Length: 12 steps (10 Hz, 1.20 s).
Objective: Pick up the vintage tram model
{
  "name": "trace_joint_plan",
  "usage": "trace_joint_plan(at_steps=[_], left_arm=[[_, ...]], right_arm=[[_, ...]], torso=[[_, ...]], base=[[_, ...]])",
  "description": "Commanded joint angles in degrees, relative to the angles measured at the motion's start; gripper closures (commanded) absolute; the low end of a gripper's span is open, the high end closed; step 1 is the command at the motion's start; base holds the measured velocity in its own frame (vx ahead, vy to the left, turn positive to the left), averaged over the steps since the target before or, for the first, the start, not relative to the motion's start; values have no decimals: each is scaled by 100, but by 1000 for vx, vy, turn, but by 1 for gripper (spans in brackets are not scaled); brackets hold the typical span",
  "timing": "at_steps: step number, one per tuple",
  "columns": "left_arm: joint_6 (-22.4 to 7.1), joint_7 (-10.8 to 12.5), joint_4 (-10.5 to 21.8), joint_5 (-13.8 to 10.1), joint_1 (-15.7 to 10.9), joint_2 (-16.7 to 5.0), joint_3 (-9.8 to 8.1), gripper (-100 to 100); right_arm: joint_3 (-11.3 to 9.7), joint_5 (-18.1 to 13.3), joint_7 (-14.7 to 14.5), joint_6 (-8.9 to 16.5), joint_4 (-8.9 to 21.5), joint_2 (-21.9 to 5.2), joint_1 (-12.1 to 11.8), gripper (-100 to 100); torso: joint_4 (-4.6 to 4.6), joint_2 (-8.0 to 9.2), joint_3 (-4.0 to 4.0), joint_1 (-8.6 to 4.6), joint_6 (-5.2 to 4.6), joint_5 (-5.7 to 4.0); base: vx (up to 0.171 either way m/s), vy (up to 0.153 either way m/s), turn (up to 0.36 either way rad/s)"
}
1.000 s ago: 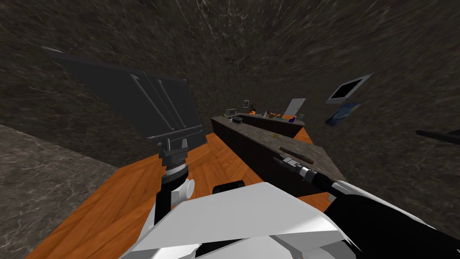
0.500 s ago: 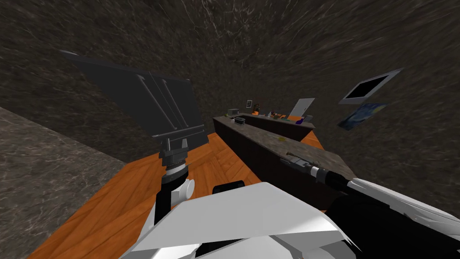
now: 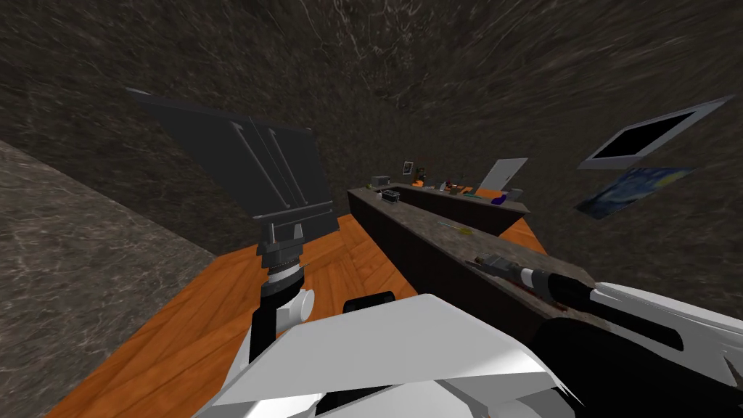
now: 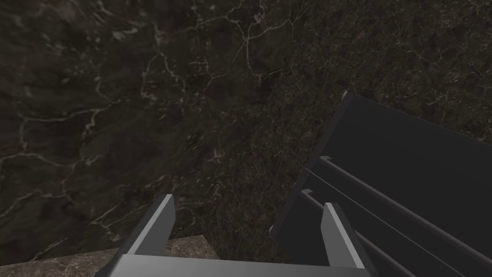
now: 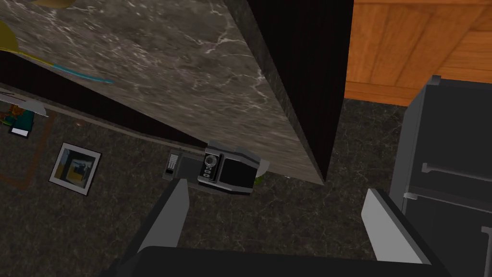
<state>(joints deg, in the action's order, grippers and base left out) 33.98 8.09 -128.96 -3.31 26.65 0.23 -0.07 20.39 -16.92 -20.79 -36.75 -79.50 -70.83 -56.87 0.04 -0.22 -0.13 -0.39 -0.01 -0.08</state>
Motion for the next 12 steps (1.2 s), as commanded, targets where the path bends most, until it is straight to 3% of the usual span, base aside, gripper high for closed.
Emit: trace_joint_plan(at_steps=[1,2,4,5,7,8,11,12], left_arm=[[0,0,0,0,0,0,0,0],[0,0,0,0,0,0,0,0],[0,0,0,0,0,0,0,0],[0,0,0,0,0,0,0,0],[0,0,0,0,0,0,0,0],[0,0,0,0,0,0,0,0],[0,0,0,0,-1,0,0,0],[0,0,0,0,0,0,0,0]], right_arm=[[4,-78,107,-28,198,-286,-223,-100],[4,-78,107,-28,198,-342,-223,-100],[8,-200,361,-70,430,-738,-649,-100],[8,-200,361,-70,430,-814,-662,-100],[-60,-322,651,-114,595,-1187,-1060,-100],[-60,-322,651,-114,595,-1219,-1114,-100],[-293,-502,1109,-196,716,-1676,-1788,-100],[-293,-502,1109,-196,716,-1676,-1788,-100]], torso=[[0,0,0,0,0,0],[0,0,0,-7,1,0],[-1,4,3,-1,1,1],[0,-1,-1,-10,0,-2],[-3,11,6,-1,-1,0],[-2,7,4,-11,-1,-3],[-6,26,15,1,-2,-1],[-6,26,15,0,-5,-2]], base=[[88,-115,114],[63,-96,73],[87,-114,141],[63,-100,64],[60,-119,100],[44,-108,61],[19,-101,101],[11,-70,14]])
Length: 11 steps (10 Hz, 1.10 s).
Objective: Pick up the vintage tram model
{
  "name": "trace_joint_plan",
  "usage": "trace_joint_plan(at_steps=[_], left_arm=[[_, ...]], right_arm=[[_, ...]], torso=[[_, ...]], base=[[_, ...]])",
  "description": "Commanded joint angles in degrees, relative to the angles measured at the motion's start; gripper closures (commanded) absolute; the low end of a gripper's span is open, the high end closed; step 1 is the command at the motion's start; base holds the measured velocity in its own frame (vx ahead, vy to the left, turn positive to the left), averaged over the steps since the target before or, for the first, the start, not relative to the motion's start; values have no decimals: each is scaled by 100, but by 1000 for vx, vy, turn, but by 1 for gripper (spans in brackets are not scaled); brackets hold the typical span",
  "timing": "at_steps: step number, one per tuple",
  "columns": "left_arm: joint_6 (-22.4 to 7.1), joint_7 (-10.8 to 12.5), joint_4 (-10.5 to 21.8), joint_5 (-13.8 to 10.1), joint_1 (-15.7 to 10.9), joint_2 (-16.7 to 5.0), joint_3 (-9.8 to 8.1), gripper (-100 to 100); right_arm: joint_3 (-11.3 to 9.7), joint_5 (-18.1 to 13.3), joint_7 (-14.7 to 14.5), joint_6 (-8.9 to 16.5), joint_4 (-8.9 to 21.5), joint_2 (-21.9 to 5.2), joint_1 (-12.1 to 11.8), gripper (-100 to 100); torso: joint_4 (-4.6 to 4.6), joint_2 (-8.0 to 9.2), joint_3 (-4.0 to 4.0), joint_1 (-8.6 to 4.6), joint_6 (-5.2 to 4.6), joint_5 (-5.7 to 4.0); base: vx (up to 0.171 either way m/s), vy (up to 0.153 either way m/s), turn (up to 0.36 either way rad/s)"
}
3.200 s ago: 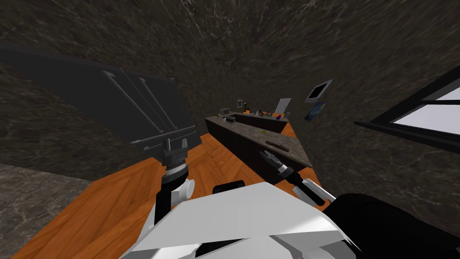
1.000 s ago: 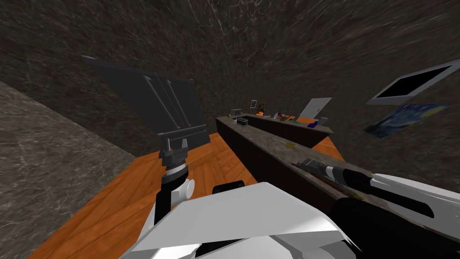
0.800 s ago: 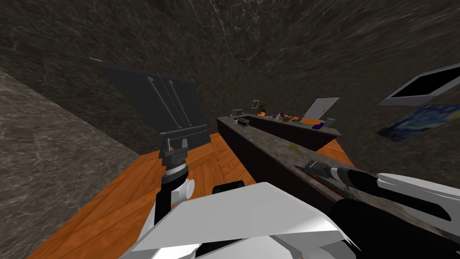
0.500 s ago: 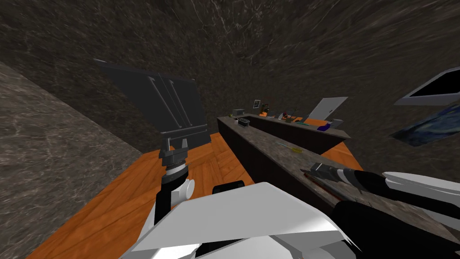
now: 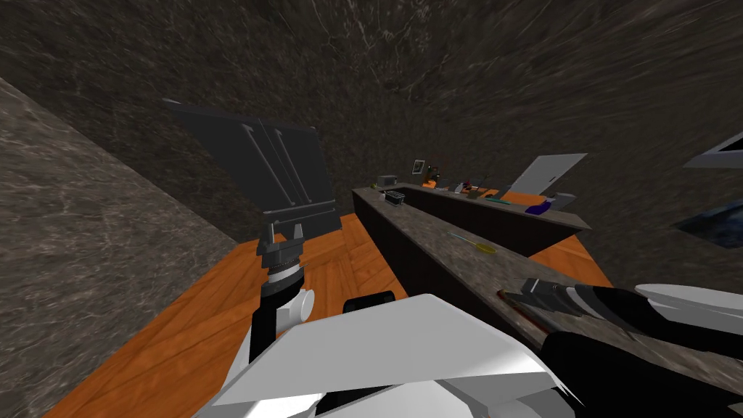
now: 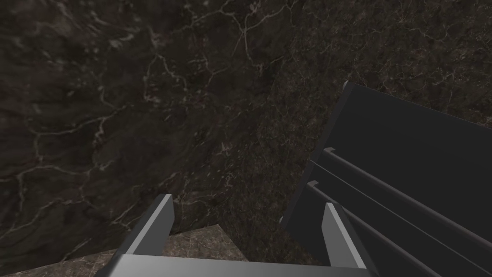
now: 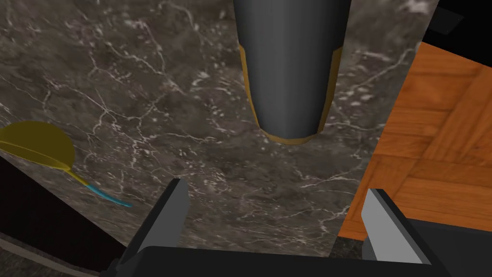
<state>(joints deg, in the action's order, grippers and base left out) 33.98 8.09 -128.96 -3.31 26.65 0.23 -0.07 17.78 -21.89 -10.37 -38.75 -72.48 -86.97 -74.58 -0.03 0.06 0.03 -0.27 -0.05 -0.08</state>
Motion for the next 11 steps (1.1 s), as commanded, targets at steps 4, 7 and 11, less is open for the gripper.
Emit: trace_joint_plan(at_steps=[4,7,11], left_arm=[[0,0,0,0,0,0,0,0],[0,0,0,0,0,0,0,0],[0,0,0,0,0,0,0,0]], right_arm=[[-351,-165,490,-78,19,-325,-607,-100],[-549,-247,717,-111,-6,-416,-904,-100],[-599,-276,821,-146,-9,-461,-1070,-100]], torso=[[-3,8,5,11,-2,3],[-2,8,5,13,0,4],[-2,6,4,14,-1,3]], base=[[-6,-53,44],[-3,-56,35],[0,-41,17]])
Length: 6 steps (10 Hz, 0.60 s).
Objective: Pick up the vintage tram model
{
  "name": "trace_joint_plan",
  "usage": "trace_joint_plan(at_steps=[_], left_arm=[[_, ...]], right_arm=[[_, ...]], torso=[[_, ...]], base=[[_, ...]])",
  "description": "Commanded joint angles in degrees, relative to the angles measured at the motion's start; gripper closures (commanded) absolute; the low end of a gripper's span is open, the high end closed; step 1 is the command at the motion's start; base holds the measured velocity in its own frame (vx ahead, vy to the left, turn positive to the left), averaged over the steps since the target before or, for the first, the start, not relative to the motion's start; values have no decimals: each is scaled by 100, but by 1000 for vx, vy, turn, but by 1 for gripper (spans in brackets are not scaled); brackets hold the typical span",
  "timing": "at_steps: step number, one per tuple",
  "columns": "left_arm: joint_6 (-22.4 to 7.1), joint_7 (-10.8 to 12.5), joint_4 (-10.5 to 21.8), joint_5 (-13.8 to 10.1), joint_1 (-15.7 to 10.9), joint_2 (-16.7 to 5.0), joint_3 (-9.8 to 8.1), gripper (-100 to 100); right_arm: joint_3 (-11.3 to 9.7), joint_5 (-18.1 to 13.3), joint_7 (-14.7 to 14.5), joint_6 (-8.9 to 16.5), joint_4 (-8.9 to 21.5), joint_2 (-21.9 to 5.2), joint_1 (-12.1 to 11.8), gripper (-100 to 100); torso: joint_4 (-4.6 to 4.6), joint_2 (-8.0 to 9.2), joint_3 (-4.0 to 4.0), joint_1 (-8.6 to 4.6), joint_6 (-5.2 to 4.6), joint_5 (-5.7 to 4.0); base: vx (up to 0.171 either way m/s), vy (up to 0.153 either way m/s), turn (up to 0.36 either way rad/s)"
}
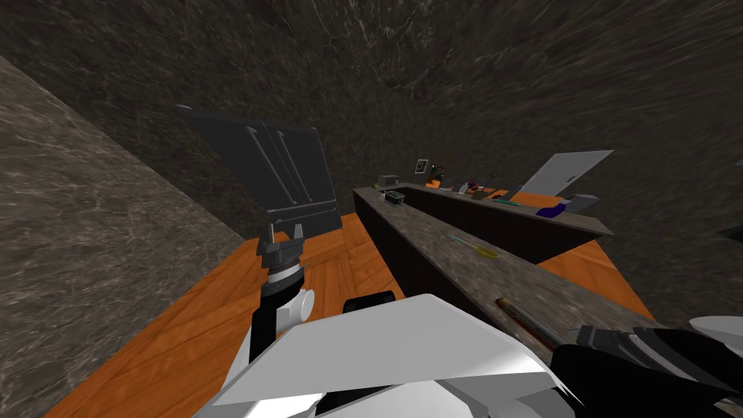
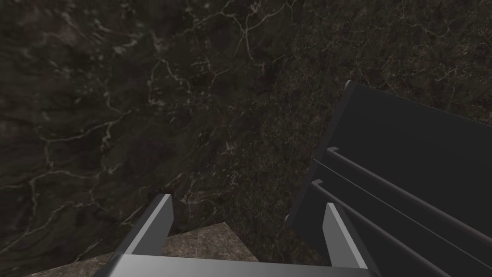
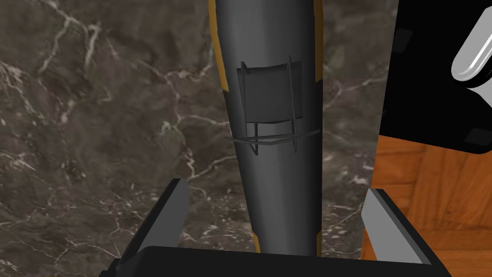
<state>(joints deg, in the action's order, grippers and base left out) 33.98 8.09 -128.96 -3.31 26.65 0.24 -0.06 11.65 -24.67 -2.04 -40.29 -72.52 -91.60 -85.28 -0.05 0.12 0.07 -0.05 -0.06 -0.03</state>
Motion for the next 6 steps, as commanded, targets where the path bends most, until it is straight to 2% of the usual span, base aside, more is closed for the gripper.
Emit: trace_joint_plan(at_steps=[1,2,5,6], left_arm=[[0,0,0,0,0,0,0,0],[0,0,0,0,0,0,0,0],[0,0,0,0,-2,0,1,0],[-1,0,0,0,-2,0,1,0]], right_arm=[[0,0,0,0,0,0,0,0],[-156,13,89,89,-17,65,101,-100],[-631,52,359,353,-65,259,403,-100],[-711,58,404,397,-73,291,453,-100]], torso=[[0,0,0,0,0,0],[0,0,0,6,0,2],[-9,40,23,5,3,1],[-11,48,28,3,2,2]], base=[[0,0,0],[-47,-6,191],[-124,-16,308],[-132,-14,258]])
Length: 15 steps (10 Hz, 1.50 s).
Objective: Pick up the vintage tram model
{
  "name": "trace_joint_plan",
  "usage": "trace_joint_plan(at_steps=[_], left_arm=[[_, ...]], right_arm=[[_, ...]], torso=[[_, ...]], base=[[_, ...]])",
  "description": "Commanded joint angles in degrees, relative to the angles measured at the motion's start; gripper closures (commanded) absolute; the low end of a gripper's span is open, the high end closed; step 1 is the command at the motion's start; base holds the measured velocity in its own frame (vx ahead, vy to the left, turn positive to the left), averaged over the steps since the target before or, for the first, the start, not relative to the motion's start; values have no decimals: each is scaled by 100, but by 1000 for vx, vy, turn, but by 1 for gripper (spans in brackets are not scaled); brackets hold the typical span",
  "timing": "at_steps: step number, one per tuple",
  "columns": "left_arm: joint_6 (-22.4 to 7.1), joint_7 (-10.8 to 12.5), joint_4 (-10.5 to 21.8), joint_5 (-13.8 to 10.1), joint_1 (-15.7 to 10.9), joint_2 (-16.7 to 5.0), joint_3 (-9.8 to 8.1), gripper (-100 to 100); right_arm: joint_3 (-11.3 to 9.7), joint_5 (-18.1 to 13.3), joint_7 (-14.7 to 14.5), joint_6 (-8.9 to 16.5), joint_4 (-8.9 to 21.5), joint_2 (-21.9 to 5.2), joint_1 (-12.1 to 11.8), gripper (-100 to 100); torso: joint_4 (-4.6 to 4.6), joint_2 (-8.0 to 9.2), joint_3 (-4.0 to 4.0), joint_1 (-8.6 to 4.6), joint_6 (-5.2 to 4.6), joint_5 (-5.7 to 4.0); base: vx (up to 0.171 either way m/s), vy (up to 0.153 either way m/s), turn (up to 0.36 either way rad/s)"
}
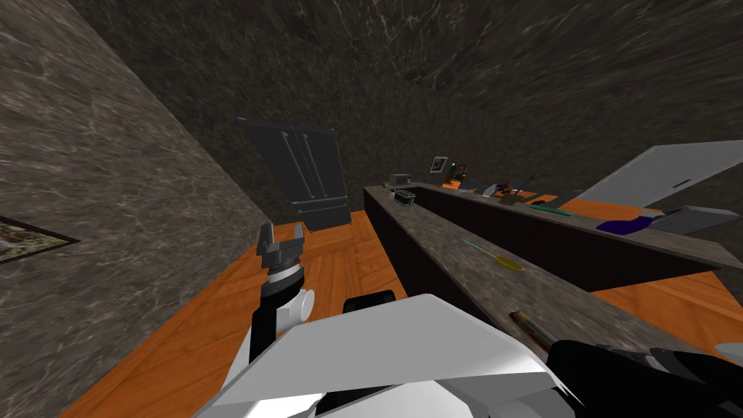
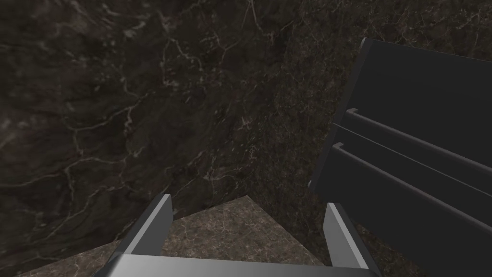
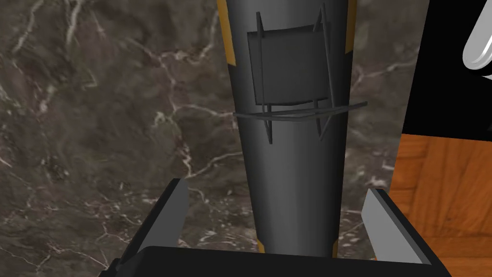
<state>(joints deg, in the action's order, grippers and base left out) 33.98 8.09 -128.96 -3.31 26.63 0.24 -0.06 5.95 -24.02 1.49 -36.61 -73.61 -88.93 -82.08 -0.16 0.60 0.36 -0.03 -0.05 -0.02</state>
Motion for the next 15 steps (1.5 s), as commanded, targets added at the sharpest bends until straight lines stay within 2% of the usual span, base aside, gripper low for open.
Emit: trace_joint_plan(at_steps=[1,2,3,7,8,9,11,13,14,15], left_arm=[[0,0,0,0,0,0,0,0],[0,0,0,0,1,0,0,0],[0,0,0,0,2,0,-1,0],[1,0,0,0,2,0,-1,0],[1,0,0,0,2,0,-1,0],[1,0,0,0,2,0,-1,0],[1,0,-1,0,5,0,-2,0],[1,0,-1,0,4,0,-1,0],[1,0,-1,0,3,0,-1,0],[1,0,-1,0,4,0,-1,0]], right_arm=[[-220,-1,97,73,28,56,183,-100],[-121,3,56,43,16,32,100,-100],[-135,3,68,50,19,35,111,100],[-134,1,61,46,15,33,110,100],[-133,2,63,47,16,33,110,0],[-62,-13,7,-15,44,-8,83,100],[255,-39,-173,-191,76,-138,-119,100],[413,-52,-264,-279,93,-202,-219,100],[572,-65,-354,-367,109,-267,-320,100],[555,-49,-290,-285,44,-232,-351,100]], torso=[[0,0,0,0,0,0],[2,-11,-6,4,-3,1],[6,-28,-15,4,-5,2],[11,-48,-28,1,-7,1],[11,-48,-28,1,-7,1],[11,-48,-28,1,-7,1],[17,-74,-42,11,-27,5],[21,-95,-55,10,-9,8],[20,-85,-50,14,-8,12],[19,-82,-48,19,-14,13]], base=[[-89,7,148],[-32,6,17],[-7,1,-5],[0,0,0],[0,0,0],[60,4,-221],[137,8,-346],[102,7,-156],[86,16,-224],[43,12,-56]])
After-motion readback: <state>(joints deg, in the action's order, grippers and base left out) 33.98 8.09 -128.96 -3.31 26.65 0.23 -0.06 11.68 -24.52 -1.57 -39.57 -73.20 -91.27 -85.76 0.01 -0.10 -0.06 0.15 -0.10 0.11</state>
